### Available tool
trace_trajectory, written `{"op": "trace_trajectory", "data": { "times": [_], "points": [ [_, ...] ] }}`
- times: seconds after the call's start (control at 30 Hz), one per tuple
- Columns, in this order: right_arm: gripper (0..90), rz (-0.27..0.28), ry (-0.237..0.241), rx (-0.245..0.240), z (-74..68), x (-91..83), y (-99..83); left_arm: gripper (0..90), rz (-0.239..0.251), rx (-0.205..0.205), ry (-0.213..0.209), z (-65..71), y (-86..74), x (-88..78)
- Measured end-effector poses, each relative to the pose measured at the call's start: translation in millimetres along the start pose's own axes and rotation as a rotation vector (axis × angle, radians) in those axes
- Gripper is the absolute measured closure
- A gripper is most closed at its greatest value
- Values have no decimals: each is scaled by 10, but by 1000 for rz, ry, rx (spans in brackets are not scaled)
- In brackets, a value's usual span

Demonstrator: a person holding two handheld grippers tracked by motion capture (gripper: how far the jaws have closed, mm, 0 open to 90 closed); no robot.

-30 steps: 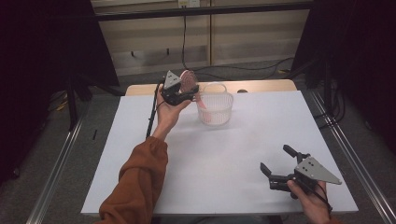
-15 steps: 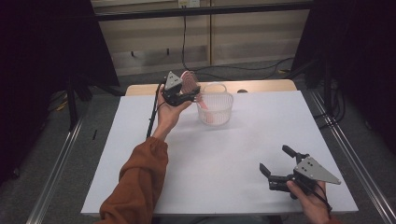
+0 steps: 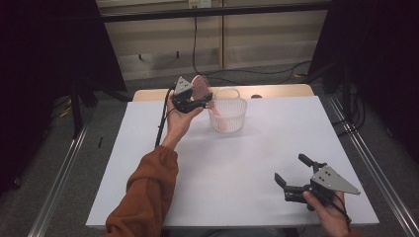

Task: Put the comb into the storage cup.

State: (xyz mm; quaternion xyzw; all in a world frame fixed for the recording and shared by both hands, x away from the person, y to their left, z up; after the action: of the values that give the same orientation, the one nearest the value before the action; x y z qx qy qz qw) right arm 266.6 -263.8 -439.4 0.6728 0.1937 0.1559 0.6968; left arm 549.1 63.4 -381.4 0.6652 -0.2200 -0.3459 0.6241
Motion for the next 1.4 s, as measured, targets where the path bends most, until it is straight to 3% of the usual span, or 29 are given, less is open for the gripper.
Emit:
{"op": "trace_trajectory", "data": {
  "times": [0.07, 0.13, 0.27, 0.77, 0.97, 1.17, 1.4],
  "points": [
    [7, 1, 0, -2, -1, -1, 1, 429, -18, 4, 21, -23, -1, -14],
    [7, 2, 1, -3, -2, 0, 1, 454, -22, 5, 15, -54, -26, -32],
    [7, -3, 5, -5, -5, 7, -3, 416, -23, -22, 28, -77, -90, -54],
    [7, -12, 10, 0, -14, 13, -11, 375, -26, -21, -23, 32, -130, 20],
    [7, -9, 7, 1, -4, 15, -14, 368, -26, -39, -31, 38, -151, 40],
    [7, -17, 16, -5, -12, 30, -21, 383, -22, -30, -36, 81, -161, 98],
    [7, -14, 15, -2, -11, 23, -19, 316, -21, -42, -41, 77, -171, 96]
  ]
}}
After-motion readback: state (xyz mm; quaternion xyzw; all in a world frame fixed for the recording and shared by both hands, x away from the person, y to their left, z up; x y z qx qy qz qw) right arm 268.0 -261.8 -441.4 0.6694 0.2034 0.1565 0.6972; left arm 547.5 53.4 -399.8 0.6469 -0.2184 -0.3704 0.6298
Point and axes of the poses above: each handheld gripper's, and its own axes: x roughly forward along the jaws, y roughly out of its top, z roughly to its right, the point moved 2 cm from there along x, roughly forward along the jaws, and after that the axes turned 6 degrees about z, right-handed, at the moved point
